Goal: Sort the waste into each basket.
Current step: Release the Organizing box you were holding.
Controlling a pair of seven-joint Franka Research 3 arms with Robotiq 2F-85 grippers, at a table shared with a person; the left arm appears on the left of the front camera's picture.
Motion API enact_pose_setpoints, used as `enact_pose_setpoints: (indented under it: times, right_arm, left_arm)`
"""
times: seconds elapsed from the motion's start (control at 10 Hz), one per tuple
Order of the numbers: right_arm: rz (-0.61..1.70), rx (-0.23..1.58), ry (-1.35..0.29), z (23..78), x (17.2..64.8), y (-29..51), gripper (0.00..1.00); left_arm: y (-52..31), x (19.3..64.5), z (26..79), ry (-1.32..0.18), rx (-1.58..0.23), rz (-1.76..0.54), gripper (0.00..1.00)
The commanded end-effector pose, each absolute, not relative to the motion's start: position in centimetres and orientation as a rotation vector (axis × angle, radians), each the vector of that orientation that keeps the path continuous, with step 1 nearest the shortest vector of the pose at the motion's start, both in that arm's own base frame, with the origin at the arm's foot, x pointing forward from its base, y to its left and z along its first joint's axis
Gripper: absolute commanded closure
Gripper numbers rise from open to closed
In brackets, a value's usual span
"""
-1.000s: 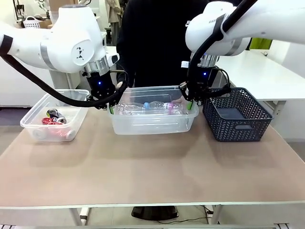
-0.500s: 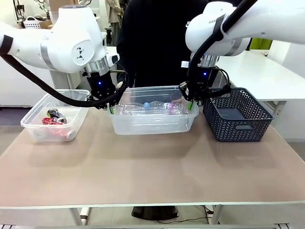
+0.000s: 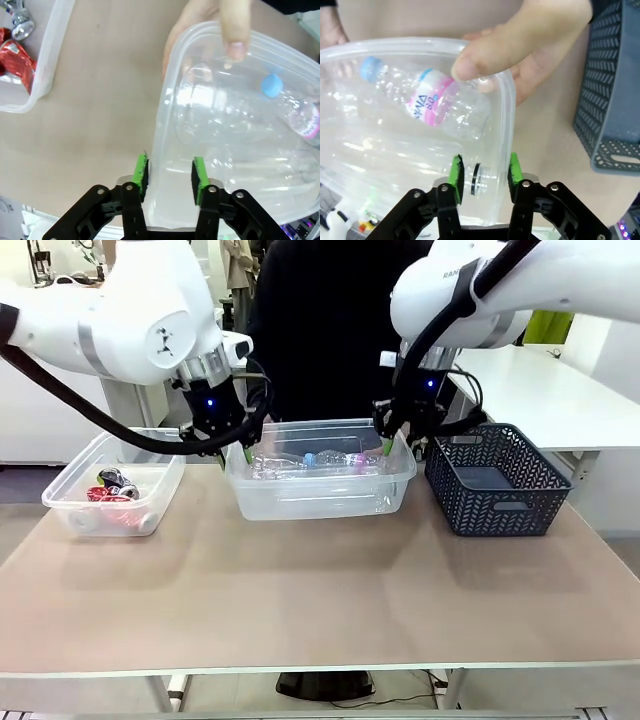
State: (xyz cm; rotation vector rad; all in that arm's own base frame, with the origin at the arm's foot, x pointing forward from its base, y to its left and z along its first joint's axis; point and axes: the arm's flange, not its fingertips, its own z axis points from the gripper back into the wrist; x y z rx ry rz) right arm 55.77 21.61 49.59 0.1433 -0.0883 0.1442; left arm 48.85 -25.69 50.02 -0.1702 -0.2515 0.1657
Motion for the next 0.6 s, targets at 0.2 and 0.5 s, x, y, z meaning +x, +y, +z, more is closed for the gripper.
enact_pose_setpoints:
  times: [0.2, 0.5]
  right_arm:
    - [0.156, 0.152, -0.244, 51.4, 51.4, 20.4, 0.0]
    - [0.157, 0.143, -0.272, 51.8, 50.2, 20.4, 0.0]
  left_arm:
    - [-24.3, 45.0, 51.6, -0.35, -0.224, 0.047, 0.0]
    - [-24.3, 44.5, 51.5, -0.327, -0.247, -0.05, 0.0]
